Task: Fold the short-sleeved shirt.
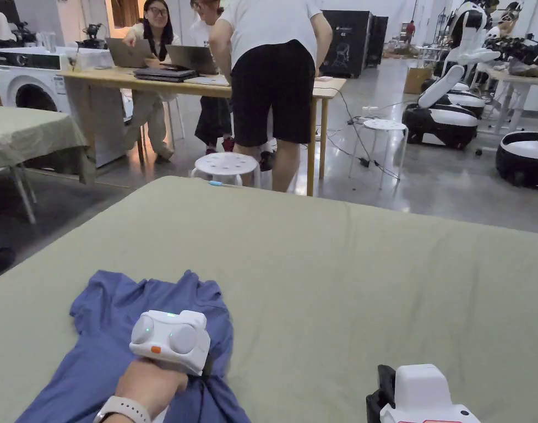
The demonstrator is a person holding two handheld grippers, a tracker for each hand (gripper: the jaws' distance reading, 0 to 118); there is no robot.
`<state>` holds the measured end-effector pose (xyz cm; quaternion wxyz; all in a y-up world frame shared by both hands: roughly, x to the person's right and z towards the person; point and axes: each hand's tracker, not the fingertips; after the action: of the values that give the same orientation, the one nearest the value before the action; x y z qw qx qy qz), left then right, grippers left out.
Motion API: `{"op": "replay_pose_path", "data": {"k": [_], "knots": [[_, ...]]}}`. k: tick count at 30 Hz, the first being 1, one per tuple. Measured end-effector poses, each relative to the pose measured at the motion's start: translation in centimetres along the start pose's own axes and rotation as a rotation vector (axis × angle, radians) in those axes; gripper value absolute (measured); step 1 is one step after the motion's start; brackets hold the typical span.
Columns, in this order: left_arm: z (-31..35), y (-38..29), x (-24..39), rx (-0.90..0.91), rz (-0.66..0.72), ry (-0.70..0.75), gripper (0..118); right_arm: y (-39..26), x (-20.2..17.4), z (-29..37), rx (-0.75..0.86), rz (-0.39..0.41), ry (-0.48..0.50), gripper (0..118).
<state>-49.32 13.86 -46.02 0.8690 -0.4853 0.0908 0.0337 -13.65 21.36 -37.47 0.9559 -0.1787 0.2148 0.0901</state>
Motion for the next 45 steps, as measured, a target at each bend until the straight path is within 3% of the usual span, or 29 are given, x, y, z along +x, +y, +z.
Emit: {"op": "replay_pose_path", "data": {"k": [3, 5, 8, 14, 19, 22, 27, 30, 34, 37, 38, 39, 40, 45], "knots": [[3.0, 1.7, 1.8, 0.072, -0.036, 0.042, 0, 0.6, 1.6, 2.1, 0.023, 0.009, -0.028, 0], [6.0, 3.0, 3.6, 0.131, -0.023, -0.059, 0, 1.1, 2.9, 3.8, 0.034, -0.002, -0.061, 0], [9.8, 5.4, 8.9, 0.203, -0.117, -0.114, 0, 0.9, 5.5, 5.8, 0.056, -0.037, -0.113, 0], [17.5, 8.4, 24.3, 0.371, -0.271, -0.357, 0, 0.1, 11.7, 11.5, 0.078, -0.074, -0.244, 0], [21.7, 8.1, 38.3, 0.402, -0.387, -0.613, 0, -0.7, 17.9, 17.0, 0.077, -0.109, -0.382, 0], [20.6, 6.6, 44.9, 0.346, -0.44, -0.676, 0, -2.4, 21.7, 18.5, 0.061, -0.128, -0.457, 0], [12.3, 2.2, 53.1, 0.182, -0.515, -0.554, 0, -4.5, 26.1, 21.4, 0.034, -0.149, -0.522, 0], [7.3, -0.6, 55.2, 0.085, -0.543, -0.465, 0, -5.9, 27.7, 21.6, 0.015, -0.169, -0.545, 0], [5.5, -2.1, 55.0, 0.072, -0.521, -0.462, 2, -6.8, 28.2, 21.5, 0.002, -0.177, -0.548, 0], [8.2, -1.7, 53.3, 0.214, -0.479, -0.48, 37, -6.6, 27.7, 21.0, -0.003, -0.178, -0.528, 0], [9.6, -1.4, 51.8, 0.296, -0.459, -0.497, 37, -6.4, 27.3, 21.0, -0.002, -0.176, -0.524, 0], [11.2, -1.5, 50.5, 0.366, -0.446, -0.496, 87, -6.1, 26.7, 20.9, 0.006, -0.174, -0.514, 0], [12.7, -1.7, 49.1, 0.417, -0.427, -0.486, 117, -5.7, 26.2, 20.7, 0.014, -0.173, -0.502, 0], [22.2, -5.0, 37.7, 0.73, -0.338, -0.384, 113, -3.6, 22.5, 19.7, 0.058, -0.15, -0.43, 0]]}}
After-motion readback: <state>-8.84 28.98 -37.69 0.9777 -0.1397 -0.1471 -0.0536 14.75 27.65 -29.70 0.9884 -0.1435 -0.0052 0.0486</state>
